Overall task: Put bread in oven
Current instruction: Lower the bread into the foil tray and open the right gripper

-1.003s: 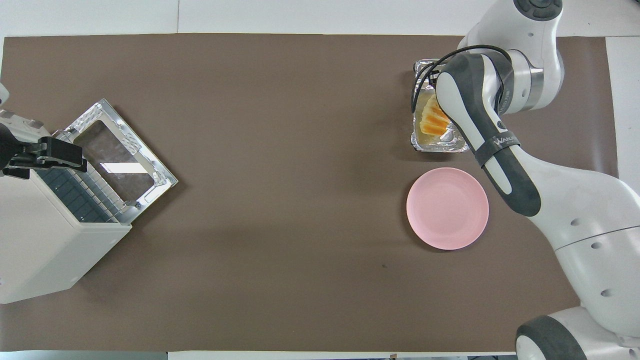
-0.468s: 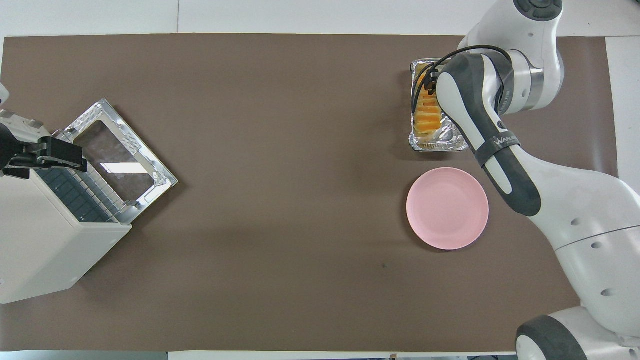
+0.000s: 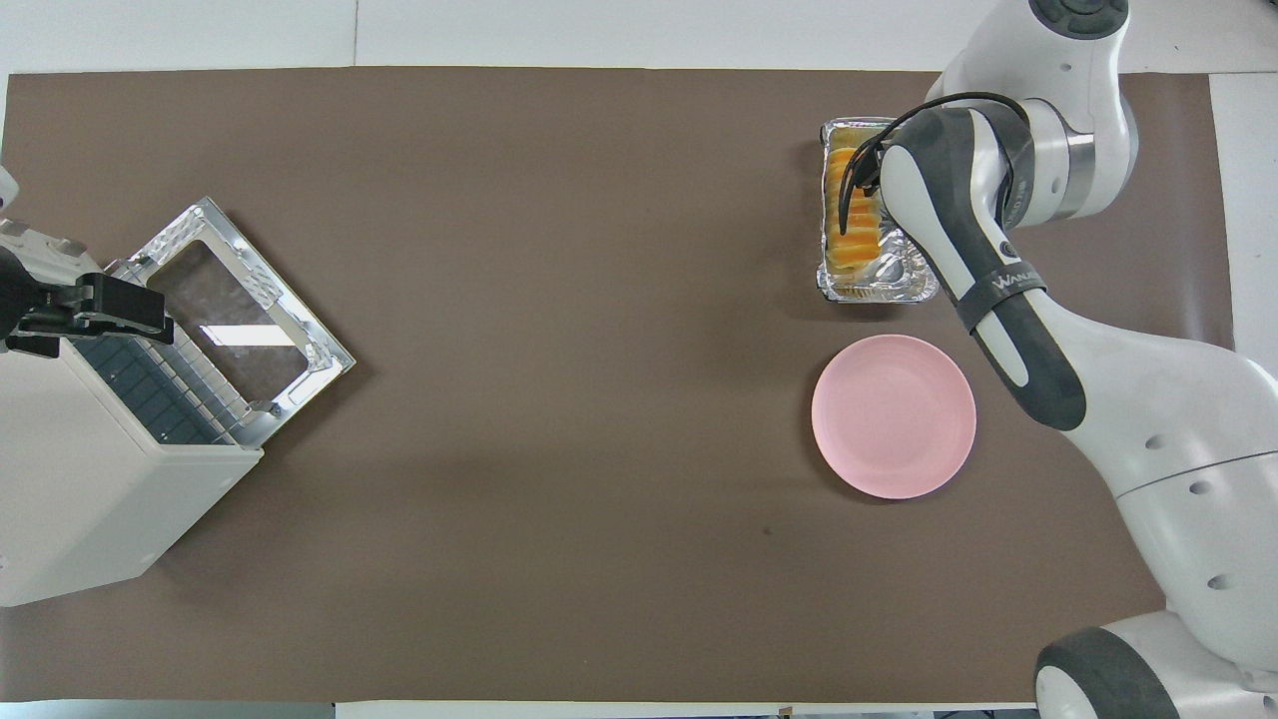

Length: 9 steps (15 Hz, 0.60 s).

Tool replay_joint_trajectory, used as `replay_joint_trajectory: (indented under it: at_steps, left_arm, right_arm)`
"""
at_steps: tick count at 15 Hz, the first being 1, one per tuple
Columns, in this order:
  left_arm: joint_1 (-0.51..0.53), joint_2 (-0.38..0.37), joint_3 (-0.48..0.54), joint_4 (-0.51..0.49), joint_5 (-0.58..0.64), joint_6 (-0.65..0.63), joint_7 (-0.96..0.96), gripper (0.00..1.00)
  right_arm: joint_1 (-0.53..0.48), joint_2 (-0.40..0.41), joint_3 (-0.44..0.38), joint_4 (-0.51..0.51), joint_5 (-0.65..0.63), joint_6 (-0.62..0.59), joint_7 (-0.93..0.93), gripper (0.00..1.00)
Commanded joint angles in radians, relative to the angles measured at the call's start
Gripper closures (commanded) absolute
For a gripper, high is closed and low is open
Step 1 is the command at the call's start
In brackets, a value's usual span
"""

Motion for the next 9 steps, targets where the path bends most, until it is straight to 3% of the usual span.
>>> replay_joint_trajectory:
  at_steps: [1,7,8,9]
  left_arm:
    - [0.004,-0.014,0.003,-0.006,-0.014,-0.007,0.001,0.00]
    - [0.004,-0.014,0.003,-0.006,-0.014,-0.007,0.001,0.00]
    - [0.004,-0.014,0.003,-0.006,-0.014,-0.007,0.001,0.00]
    - [0.004,-0.014,0.003,-0.006,-0.014,-0.007,0.001,0.00]
  right_arm:
    - [-0.041,-0.013,0.011,-0.029,-0.028,0.007,-0.070,0.01]
    - [-0.053,-0.056,0.011,-0.174,-0.028,0.131,-0.086,0.05]
    - [-0.055,-0.062,0.010,-0.193,-0.028,0.143,-0.087,0.11]
    - [-0.056,-0.064,0.011,-0.196,-0.029,0.143,-0.087,0.31]
